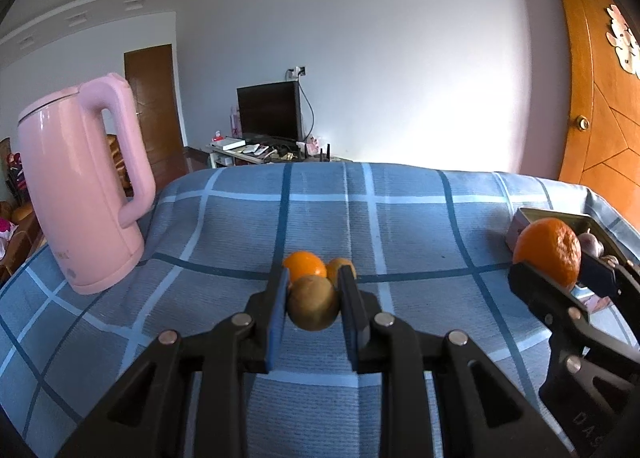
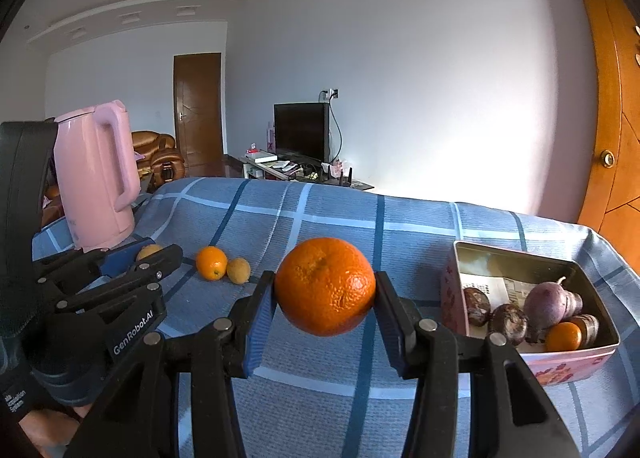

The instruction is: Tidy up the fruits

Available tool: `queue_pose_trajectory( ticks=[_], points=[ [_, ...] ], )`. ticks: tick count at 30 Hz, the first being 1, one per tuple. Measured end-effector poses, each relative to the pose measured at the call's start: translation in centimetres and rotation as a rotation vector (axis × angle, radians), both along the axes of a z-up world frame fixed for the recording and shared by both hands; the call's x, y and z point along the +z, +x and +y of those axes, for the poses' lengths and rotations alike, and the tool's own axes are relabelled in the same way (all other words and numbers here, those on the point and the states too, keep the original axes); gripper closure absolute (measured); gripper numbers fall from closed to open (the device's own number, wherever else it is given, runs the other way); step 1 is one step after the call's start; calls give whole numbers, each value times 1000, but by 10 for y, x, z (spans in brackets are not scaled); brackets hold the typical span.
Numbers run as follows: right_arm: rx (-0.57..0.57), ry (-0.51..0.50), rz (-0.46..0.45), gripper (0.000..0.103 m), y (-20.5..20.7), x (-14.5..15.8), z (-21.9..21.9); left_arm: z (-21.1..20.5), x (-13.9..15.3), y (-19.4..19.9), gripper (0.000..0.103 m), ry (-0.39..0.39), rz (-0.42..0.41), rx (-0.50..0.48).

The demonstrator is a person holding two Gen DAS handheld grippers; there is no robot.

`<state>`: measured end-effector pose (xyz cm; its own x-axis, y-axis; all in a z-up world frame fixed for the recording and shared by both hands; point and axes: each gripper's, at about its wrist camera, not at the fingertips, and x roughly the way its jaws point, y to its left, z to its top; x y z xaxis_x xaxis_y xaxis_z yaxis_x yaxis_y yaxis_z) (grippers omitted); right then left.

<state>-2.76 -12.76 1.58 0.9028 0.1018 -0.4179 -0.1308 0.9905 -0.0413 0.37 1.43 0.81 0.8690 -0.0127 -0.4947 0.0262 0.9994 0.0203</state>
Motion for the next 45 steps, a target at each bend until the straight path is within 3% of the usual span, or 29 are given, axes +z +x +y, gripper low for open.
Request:
queue_pose_trajectory(
  ticks=[18,45],
  points=[
    [-35,-27,-15,53,-14,2,-40,-42,-1,-9,77,13,14,-32],
    [-134,-80,-41,53,-23,7,-117,-134,0,-12,77,0,17,-157]
  ],
)
